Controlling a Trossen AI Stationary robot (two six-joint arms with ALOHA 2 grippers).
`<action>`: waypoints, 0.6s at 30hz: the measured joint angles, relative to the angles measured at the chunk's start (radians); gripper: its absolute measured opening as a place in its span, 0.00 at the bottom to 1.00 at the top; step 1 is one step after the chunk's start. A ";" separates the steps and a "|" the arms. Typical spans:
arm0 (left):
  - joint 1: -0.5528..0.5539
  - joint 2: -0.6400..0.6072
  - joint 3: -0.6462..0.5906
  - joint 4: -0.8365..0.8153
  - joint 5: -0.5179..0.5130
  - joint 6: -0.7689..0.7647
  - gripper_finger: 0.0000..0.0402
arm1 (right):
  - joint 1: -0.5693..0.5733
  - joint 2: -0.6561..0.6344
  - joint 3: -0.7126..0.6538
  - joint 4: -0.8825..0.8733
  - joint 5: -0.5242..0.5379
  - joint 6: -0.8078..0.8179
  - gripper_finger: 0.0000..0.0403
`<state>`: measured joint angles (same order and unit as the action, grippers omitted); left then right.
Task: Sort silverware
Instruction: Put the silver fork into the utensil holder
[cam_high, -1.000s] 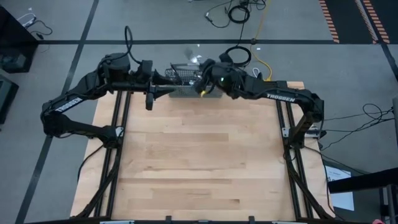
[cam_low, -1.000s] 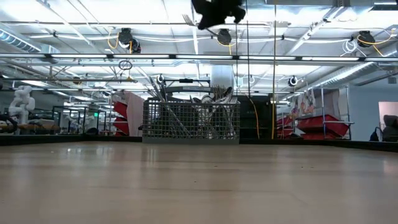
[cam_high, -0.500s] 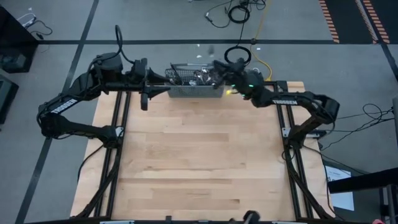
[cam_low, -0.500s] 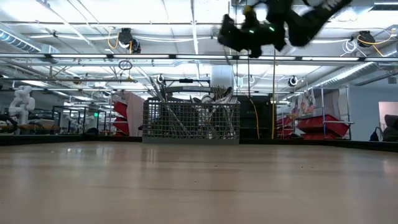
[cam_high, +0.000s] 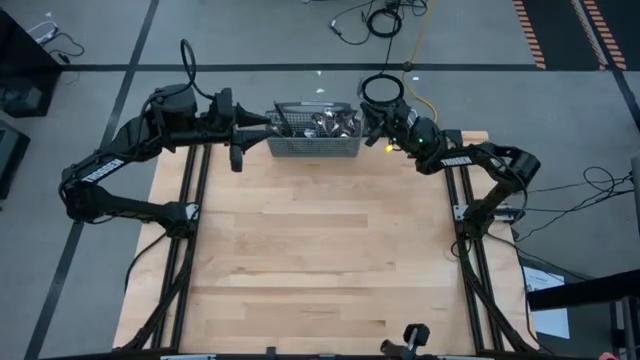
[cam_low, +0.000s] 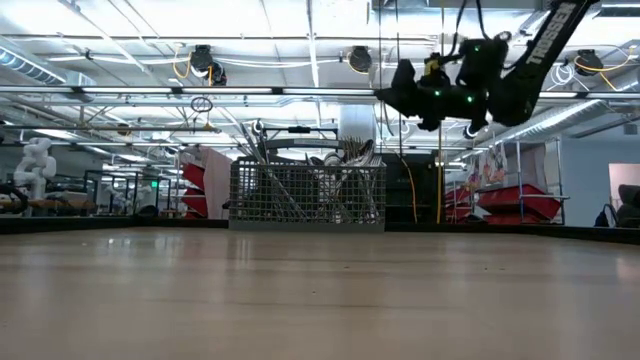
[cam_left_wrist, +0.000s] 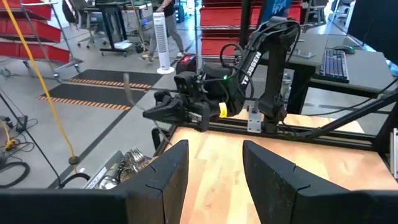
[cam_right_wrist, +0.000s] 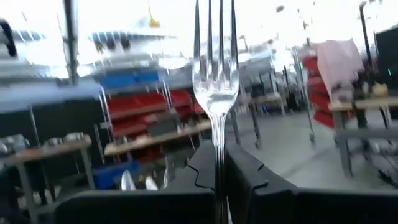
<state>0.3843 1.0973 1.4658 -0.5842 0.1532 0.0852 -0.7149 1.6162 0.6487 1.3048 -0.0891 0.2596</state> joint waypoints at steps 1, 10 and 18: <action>0.000 0.000 0.000 0.000 -0.001 0.000 0.40 | -0.011 0.021 0.000 0.060 -0.023 0.011 0.00; 0.000 0.000 0.000 0.000 -0.005 0.009 0.40 | -0.057 0.227 0.023 0.264 -0.074 0.172 0.00; 0.000 0.000 0.000 0.000 -0.005 0.009 0.40 | -0.052 0.276 0.097 0.264 -0.097 0.172 0.00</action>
<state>0.3847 1.0973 1.4658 -0.5846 0.1481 0.0944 -0.7674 1.8923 0.7459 1.5692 -0.1860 0.4321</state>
